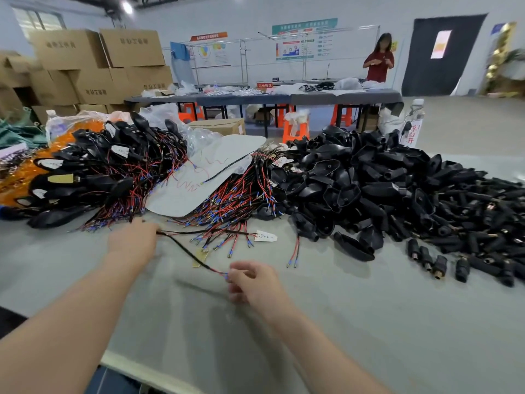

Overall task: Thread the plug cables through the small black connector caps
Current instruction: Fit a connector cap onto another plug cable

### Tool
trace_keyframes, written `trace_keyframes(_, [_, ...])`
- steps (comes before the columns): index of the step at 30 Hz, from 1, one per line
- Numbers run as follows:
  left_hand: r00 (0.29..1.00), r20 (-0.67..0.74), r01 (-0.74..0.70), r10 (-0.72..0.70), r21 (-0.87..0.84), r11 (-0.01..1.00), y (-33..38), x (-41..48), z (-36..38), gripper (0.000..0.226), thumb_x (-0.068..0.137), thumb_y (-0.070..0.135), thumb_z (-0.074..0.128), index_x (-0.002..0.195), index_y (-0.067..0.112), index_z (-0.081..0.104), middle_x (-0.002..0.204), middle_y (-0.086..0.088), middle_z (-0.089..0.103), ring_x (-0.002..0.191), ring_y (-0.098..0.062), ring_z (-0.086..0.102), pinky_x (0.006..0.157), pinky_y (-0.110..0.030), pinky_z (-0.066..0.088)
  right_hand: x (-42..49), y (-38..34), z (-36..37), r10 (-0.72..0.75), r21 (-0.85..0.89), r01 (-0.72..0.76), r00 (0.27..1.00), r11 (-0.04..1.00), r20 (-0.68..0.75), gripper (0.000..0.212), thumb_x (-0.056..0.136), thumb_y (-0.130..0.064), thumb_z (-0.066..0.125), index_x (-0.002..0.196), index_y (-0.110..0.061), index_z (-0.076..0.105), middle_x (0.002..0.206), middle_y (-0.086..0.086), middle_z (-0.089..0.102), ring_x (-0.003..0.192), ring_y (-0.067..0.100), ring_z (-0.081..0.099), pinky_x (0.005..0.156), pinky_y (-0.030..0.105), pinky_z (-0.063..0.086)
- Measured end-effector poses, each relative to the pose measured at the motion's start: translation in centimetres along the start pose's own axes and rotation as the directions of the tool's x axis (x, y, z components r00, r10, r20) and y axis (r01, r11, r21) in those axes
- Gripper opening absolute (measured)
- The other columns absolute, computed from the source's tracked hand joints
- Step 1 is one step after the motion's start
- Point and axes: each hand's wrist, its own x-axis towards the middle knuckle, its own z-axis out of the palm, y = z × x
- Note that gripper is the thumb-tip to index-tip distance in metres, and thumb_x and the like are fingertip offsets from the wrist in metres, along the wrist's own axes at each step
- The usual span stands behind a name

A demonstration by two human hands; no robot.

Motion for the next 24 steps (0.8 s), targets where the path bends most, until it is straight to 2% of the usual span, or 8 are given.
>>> trace_keyframes(3, [0.999, 0.043, 0.036, -0.031, -0.108, 0.993, 0.9, -0.5, 1.5, 0.055, 0.095, 0.008, 0.045, 0.143, 0.033, 0.048, 0.126, -0.014, 0.047, 0.117, -0.035, 0.053, 0.091, -0.042, 0.049, 0.4, 0.5, -1.5, -0.016, -0.139, 0.013, 1.000, 0.990, -0.025, 0.013, 0.099, -0.018, 0.058, 0.111, -0.022, 0.058, 0.079, 0.006, 0.067, 0.056, 0.014, 0.058, 0.049, 0.026, 0.051])
trace_keyframes(6, [0.990, -0.101, 0.067, -0.097, -0.264, 0.962, 2.6, -1.0, 1.3, 0.059, 0.094, 0.003, 0.047, 0.148, 0.025, 0.038, 0.125, -0.019, 0.041, 0.113, -0.038, 0.051, 0.075, -0.043, 0.045, 0.4, 0.3, -3.8, -0.045, -0.143, 0.029, 0.993, 0.989, -0.113, 0.011, 0.101, -0.019, 0.051, 0.108, -0.023, 0.059, 0.077, 0.007, 0.067, 0.049, 0.014, 0.056, 0.042, 0.024, 0.045])
trace_keyframes(8, [0.983, -0.161, 0.026, -0.091, -0.366, 0.930, 4.4, -1.3, 0.4, 0.059, 0.093, 0.006, 0.051, 0.148, 0.020, 0.037, 0.124, -0.019, 0.042, 0.109, -0.037, 0.050, 0.071, -0.042, 0.044, 0.4, 0.0, -5.3, -0.080, -0.128, 0.058, 0.981, 0.990, -0.179, 0.016, 0.100, -0.016, 0.047, 0.103, -0.024, 0.061, 0.075, 0.007, 0.067, 0.048, 0.014, 0.054, 0.040, 0.022, 0.040])
trace_keyframes(10, [0.977, -0.209, -0.059, -0.037, -0.433, 0.900, 7.1, -1.8, -0.7, 0.055, 0.093, 0.008, 0.049, 0.146, 0.019, 0.039, 0.124, -0.017, 0.045, 0.109, -0.035, 0.049, 0.074, -0.043, 0.044, 0.2, -0.4, -6.9, -0.151, -0.162, 0.115, 0.961, 0.980, -0.230, 0.020, 0.100, -0.015, 0.044, 0.100, -0.027, 0.061, 0.073, 0.006, 0.069, 0.049, 0.014, 0.054, 0.039, 0.020, 0.037])
trace_keyframes(13, [0.946, -0.289, -0.269, 0.147, -0.448, 0.853, 12.2, -3.1, -1.7, 0.046, 0.096, 0.012, 0.045, 0.142, 0.018, 0.046, 0.126, -0.016, 0.050, 0.115, -0.033, 0.047, 0.090, -0.045, 0.044, -0.1, -0.9, -9.7, -0.309, -0.318, 0.209, 0.901, 0.925, -0.305, 0.021, 0.100, -0.017, 0.044, 0.097, -0.031, 0.060, 0.071, -0.002, 0.071, 0.047, 0.010, 0.054, 0.044, 0.017, 0.041])
trace_keyframes(15, [0.929, -0.268, -0.356, 0.254, -0.461, 0.813, 15.4, -3.8, -1.9, 0.041, 0.099, 0.016, 0.043, 0.140, 0.020, 0.049, 0.129, -0.013, 0.052, 0.118, -0.032, 0.047, 0.096, -0.045, 0.044, -0.3, -1.0, -11.9, -0.393, -0.427, 0.231, 0.853, 0.874, -0.344, 0.020, 0.101, -0.023, 0.045, 0.096, -0.036, 0.059, 0.070, -0.008, 0.070, 0.047, 0.008, 0.056, 0.048, 0.015, 0.040])
trace_keyframes(20, [0.909, -0.151, -0.407, 0.390, -0.529, 0.745, 21.7, -4.9, -1.7, 0.036, 0.100, 0.023, 0.041, 0.134, 0.020, 0.053, 0.125, -0.010, 0.055, 0.117, -0.030, 0.052, 0.097, -0.044, 0.045, -1.1, -0.5, -16.9, -0.454, -0.557, 0.170, 0.784, 0.813, -0.424, 0.020, 0.103, -0.031, 0.041, 0.102, -0.043, 0.057, 0.076, -0.011, 0.071, 0.057, 0.014, 0.063, 0.062, 0.038, 0.053])
trace_keyframes(24, [0.916, -0.204, -0.399, 0.345, -0.545, 0.738, 24.3, -2.9, -2.6, 0.036, 0.100, 0.024, 0.041, 0.132, 0.021, 0.056, 0.128, -0.011, 0.053, 0.120, -0.033, 0.049, 0.099, -0.045, 0.044, -1.3, -0.4, -18.7, -0.438, -0.487, 0.191, 0.771, 0.852, -0.463, 0.023, 0.104, -0.026, 0.041, 0.101, -0.042, 0.059, 0.073, -0.008, 0.071, 0.055, 0.023, 0.060, 0.053, 0.035, 0.049])
